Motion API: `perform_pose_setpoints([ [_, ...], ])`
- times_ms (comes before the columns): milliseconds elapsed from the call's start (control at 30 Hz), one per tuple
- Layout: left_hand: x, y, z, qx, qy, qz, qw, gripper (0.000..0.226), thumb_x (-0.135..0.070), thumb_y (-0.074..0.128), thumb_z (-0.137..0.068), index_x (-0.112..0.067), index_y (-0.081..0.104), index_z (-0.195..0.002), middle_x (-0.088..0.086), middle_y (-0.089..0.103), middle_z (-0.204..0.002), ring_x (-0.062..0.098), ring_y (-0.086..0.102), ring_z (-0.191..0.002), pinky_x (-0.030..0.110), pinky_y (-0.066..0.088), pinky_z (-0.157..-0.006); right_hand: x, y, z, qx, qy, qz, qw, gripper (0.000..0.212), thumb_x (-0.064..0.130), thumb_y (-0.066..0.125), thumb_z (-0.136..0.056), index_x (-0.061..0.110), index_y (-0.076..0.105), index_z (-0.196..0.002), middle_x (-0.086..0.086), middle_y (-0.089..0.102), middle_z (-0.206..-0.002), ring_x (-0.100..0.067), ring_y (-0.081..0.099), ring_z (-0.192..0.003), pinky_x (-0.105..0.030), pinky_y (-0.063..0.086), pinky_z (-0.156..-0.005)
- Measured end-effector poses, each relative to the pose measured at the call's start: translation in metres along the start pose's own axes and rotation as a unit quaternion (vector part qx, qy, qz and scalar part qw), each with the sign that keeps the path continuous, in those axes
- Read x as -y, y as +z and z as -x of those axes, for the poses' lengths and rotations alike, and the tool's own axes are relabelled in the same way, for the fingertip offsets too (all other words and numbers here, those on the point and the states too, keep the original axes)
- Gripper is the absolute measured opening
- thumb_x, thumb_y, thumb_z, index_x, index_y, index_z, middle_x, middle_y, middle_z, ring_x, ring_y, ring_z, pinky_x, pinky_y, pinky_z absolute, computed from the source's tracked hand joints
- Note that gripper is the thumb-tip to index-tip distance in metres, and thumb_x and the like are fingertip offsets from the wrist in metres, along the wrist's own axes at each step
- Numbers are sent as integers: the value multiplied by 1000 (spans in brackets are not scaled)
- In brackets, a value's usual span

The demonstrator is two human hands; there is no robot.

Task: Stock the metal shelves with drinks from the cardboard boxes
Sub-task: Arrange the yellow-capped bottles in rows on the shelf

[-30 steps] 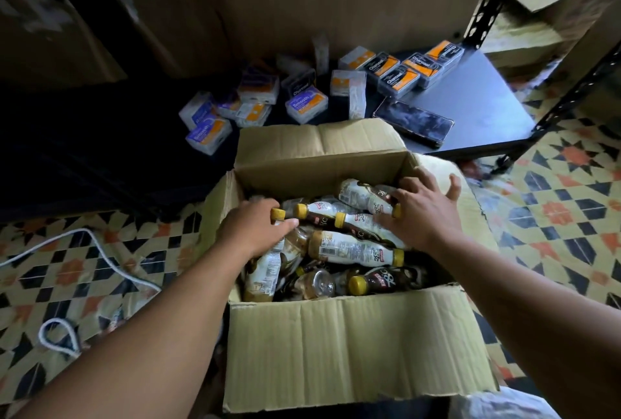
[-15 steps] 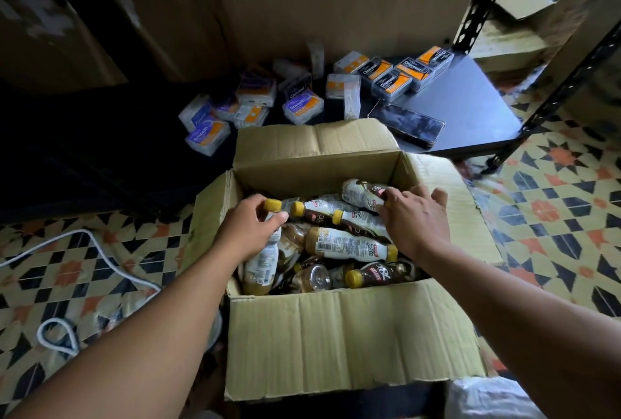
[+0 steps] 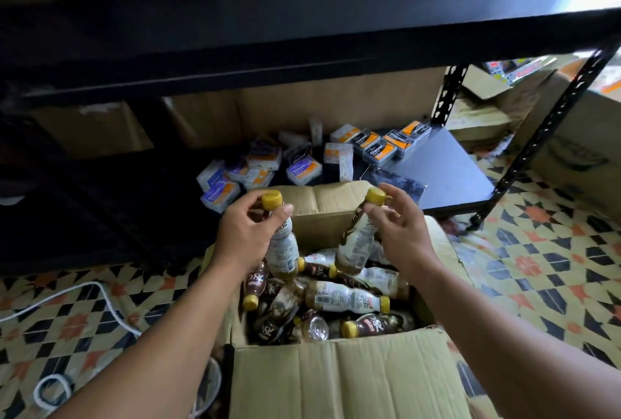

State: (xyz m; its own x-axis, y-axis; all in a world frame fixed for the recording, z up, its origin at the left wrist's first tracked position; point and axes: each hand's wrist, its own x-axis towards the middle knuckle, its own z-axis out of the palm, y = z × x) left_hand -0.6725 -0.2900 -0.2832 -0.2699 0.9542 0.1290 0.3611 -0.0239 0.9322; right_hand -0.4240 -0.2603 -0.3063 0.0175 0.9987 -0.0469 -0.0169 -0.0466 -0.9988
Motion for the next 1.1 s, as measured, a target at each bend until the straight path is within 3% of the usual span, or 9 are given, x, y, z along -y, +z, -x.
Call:
perform_pose_setpoints([
  [133,-64,-16,-4,4,75,10,997,13,-22,82,-83,-25,72,-92,-13,72,-80,-5,63,-74,10,48,-71,51,8,5,20,-94,50,994,30,21,68,-99,40,63,-121,2,72,-108,-15,68,-105,-29,60,-74],
  [200,-98,-28,-6,2,101,15,995,13,-26,83,-83,-23,74,-92,-10,73,-82,-3,63,-76,16,50,-74,85,12,5,26,-130,57,990,29,19,69,-98,41,62,-116,6,73,-99,-7,69,-95,-24,58,-71],
  [300,-148,-49,-11,9,118,33,992,13,-32,83,-83,-27,74,-92,-15,71,-76,3,64,-72,27,55,-71,140,19,2,24,-177,49,983,27,18,72,-96,35,64,-115,8,74,-92,-9,70,-87,-32,59,-74],
  [433,-208,-78,-28,-15,174,21,984,12,-33,82,-84,-26,75,-91,-11,72,-79,3,64,-72,21,53,-70,212,31,-11,22,-234,41,971,25,22,76,-93,38,68,-111,5,76,-97,-21,75,-94,-42,61,-81],
  [600,-261,-110,-70,-61,190,22,980,15,-35,80,-85,-26,73,-96,-14,71,-86,-6,63,-76,7,45,-66,296,59,-42,10,-307,68,949,26,28,74,-91,35,68,-116,6,76,-98,-16,74,-93,-45,61,-89],
  [767,-276,-126,-123,-90,182,23,979,19,-30,79,-88,-20,72,-103,-8,71,-91,2,64,-82,19,50,-74,332,95,-81,38,-314,116,941,32,29,71,-95,27,64,-127,11,73,-105,-6,71,-95,-37,59,-93],
  [967,-260,-131,-177,-85,173,2,981,21,-28,77,-90,-16,72,-106,-9,69,-93,-2,61,-81,6,45,-65,324,123,-131,48,-304,131,942,34,28,71,-96,30,63,-130,12,72,-111,-7,70,-98,-37,59,-93],
  [1100,-250,-132,-206,-85,169,10,982,22,-32,75,-90,-21,70,-109,-3,68,-104,1,60,-87,13,46,-73,322,132,-159,55,-311,138,939,27,29,71,-96,37,63,-121,12,72,-110,-8,71,-97,-40,59,-94],
])
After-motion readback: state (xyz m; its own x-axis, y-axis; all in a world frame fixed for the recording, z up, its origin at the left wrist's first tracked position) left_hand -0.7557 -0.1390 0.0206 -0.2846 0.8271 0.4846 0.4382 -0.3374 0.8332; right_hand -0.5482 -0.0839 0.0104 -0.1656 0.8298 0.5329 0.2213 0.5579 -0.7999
